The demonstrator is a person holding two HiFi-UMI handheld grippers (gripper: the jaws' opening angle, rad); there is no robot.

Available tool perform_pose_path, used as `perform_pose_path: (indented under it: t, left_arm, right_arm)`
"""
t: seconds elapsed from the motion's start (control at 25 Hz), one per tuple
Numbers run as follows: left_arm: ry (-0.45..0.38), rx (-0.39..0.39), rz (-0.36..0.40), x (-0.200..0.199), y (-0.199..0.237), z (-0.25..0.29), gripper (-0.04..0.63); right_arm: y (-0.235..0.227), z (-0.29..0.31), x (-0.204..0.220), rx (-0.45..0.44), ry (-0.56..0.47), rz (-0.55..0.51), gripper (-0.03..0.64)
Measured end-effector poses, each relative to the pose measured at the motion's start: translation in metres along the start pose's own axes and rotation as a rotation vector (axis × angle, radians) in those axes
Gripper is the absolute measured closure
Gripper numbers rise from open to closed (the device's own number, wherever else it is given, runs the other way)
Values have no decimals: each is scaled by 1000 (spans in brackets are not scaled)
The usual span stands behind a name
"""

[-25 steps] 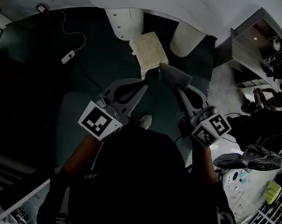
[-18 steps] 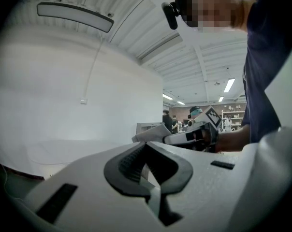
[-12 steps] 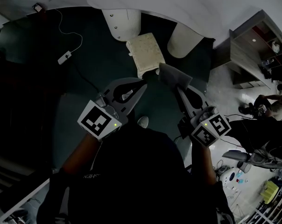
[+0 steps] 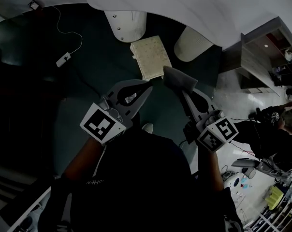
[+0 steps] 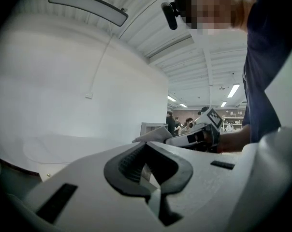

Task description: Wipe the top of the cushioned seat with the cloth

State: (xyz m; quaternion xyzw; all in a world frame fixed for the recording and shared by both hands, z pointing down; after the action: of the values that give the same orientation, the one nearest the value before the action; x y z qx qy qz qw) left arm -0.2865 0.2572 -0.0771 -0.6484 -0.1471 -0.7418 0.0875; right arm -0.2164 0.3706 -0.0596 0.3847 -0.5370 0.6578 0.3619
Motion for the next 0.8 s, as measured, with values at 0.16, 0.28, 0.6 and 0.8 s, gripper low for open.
perform_pose_path:
  t: [0.16,0.28,0.6,0.8]
  left_arm:
    - [23,4,-10,1,43,16,589]
    - [35,-13,-24,2,83,26,589]
    - [66,-4,-88,14,177,49,589]
    - [92,3,-112,26,230,63,589]
  right_arm:
    - [-22,40,-10,-1,17,10,584]
    - [-36,76,-15,-1,36,22,584]
    - [-78,157,-24,35,99,57,584]
    - [-103,202,-27,65,134,73,584]
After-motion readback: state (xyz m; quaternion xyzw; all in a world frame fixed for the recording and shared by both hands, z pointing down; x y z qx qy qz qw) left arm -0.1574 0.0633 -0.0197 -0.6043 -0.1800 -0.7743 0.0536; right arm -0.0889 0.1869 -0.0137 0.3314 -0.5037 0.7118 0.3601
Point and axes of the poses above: the fingertips, and each gripper's own axes: z forward along the fingers, y to its left, x out of its underside, the point moved 3 cm from there along -z, backward along the fingers, and after that the axes turned 4 degrees about -x, right-handed, at the moved point
